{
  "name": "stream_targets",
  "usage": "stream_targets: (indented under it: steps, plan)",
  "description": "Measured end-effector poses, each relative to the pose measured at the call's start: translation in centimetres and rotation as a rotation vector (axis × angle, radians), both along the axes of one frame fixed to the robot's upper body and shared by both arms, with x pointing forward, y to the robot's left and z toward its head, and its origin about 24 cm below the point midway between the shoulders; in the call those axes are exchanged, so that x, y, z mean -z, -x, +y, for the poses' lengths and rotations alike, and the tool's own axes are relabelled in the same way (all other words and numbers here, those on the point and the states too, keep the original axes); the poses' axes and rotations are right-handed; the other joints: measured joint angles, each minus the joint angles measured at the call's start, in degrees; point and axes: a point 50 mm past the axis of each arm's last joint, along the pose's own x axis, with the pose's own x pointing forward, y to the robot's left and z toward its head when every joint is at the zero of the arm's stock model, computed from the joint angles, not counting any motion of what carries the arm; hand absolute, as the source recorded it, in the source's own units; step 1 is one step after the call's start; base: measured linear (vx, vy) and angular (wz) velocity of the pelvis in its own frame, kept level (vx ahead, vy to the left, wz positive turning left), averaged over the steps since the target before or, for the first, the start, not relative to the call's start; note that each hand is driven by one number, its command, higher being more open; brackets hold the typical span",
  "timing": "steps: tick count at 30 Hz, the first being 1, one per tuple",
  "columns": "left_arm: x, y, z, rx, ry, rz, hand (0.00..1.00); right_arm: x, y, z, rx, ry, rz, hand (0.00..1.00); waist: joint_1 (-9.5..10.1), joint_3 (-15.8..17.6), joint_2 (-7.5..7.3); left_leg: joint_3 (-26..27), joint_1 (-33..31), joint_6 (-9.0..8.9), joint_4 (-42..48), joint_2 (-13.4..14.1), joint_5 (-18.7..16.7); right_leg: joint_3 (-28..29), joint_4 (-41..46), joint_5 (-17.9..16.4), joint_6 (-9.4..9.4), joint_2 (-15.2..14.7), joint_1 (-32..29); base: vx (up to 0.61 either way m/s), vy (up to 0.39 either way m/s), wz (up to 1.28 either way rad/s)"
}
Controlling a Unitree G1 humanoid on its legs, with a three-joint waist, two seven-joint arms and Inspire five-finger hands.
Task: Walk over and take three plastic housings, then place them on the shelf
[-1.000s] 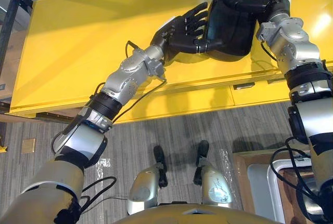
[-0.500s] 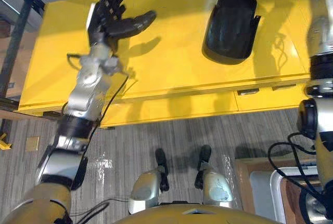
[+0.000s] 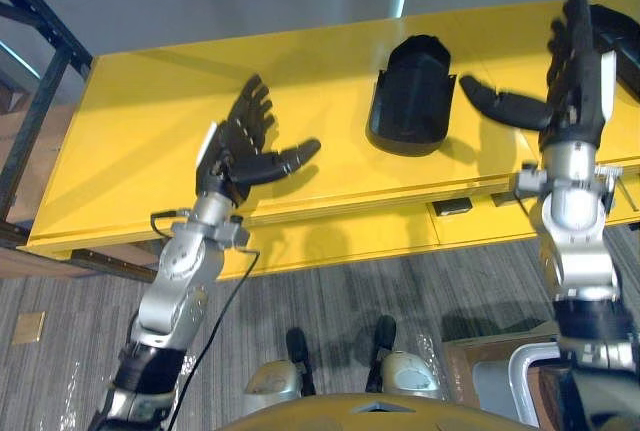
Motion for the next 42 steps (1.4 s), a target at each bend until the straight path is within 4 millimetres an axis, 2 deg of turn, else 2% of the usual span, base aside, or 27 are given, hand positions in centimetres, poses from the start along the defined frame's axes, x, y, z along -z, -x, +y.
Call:
stream_targets:
  steps: [4,7,12,16,19,23,25,28,30,37,42]
  plan:
    - [2.5,1.5,-0.3,0.021,-0.026,0.116,1.0,1.7,2.7,0.3,0.054,0.045,0.025,1.0,-1.43,-1.9,-0.94,1.4,0.3,-0.34,0.1,0.1,-0.5,1.3,-0.2,-0.5,0.18,0.1,-0.4,0.02,0.011,-0.2]
    - [3.1,1.8,-0.9,0.055,-0.024,0.144,1.0,2.1,3.9,0.4,0.087,0.062,0.018,1.0,-1.55,-2.4,-1.55,2.0,0.3,-0.38,0.5,0.3,-0.8,1.9,-0.2,-0.4,0.18,0.2,-0.6,0.0,-0.007,-0.16]
    - [3.6,2.2,-1.9,0.112,0.002,0.182,1.0,1.4,5.6,0.9,0.129,0.059,-0.099,1.0,-1.92,-4.2,-1.35,3.4,0.0,-0.44,0.6,0.2,-1.1,3.3,-0.2,-0.3,0.38,0.2,-1.7,0.02,0.0,-0.13]
    - [3.8,2.1,-2.1,0.073,0.02,0.201,1.0,1.0,5.8,1.2,0.096,0.053,-0.148,1.0,-2.45,-4.9,-1.37,4.7,-0.1,-0.44,0.8,0.2,-1.6,4.8,-0.2,-0.2,0.54,0.3,-2.5,0.04,0.004,-0.18]
    - [3.2,1.6,-2.0,0.003,0.028,0.188,1.0,1.0,6.0,1.6,0.039,0.022,-0.137,1.0,-3.0,-4.9,-1.34,5.8,-0.4,-0.19,2.0,0.3,-2.5,6.0,-0.2,-0.1,0.62,0.4,-2.9,0.05,0.009,-0.17]
    - [0.0,0.0,-2.4,-0.059,0.1,-0.002,1.0,2.3,6.2,2.4,-0.035,0.001,-0.065,1.0,-3.47,-4.9,-1.34,6.2,-2.6,0.15,4.1,0.2,-3.5,7.0,0.1,0.7,0.94,0.1,-4.5,0.03,0.009,-0.04]
    - [-1.7,-0.2,-2.5,-0.086,0.145,-0.096,1.0,2.9,6.3,3.0,-0.067,-0.004,-0.035,1.0,-3.7,-4.9,-1.31,6.6,-2.6,0.32,4.9,0.2,-4.3,7.4,0.1,0.7,0.98,0.1,-4.4,0.03,0.019,-0.1]
    - [-3.0,-0.1,-2.6,-0.108,0.173,-0.152,1.0,3.2,6.3,3.4,-0.084,-0.02,-0.025,1.0,-4.44,-4.9,-1.3,6.9,-3.1,0.52,6.3,0.1,-5.4,7.7,0.1,0.8,1.1,-0.1,-4.4,0.02,0.021,-0.06]
    - [-3.1,-0.3,-2.5,-0.13,0.179,-0.151,1.0,3.4,6.2,3.6,-0.099,-0.071,-0.025,1.0,-4.57,-4.9,-1.3,7.5,-3.0,0.74,6.9,0.1,-6.1,8.8,0.1,0.8,1.22,-0.1,-4.5,0.0,0.035,-0.15]
    - [-2.5,-0.5,-3.1,-0.104,0.165,-0.087,1.0,3.6,6.3,3.6,-0.127,-0.092,-0.011,1.0,-5.08,-4.4,-0.81,8.5,-3.9,0.81,8.0,0.1,-7.2,9.6,0.1,0.9,1.36,-0.3,-5.5,-0.02,0.013,-0.07]
    - [-1.8,-1.0,-3.8,-0.056,0.168,-0.024,1.0,3.7,6.2,4.0,-0.157,-0.099,-0.002,1.0,-6.22,-2.5,-0.24,8.9,-4.2,0.94,9.2,0.2,-7.8,10.4,0.1,0.9,1.42,-0.3,-5.6,-0.03,0.002,-0.05]
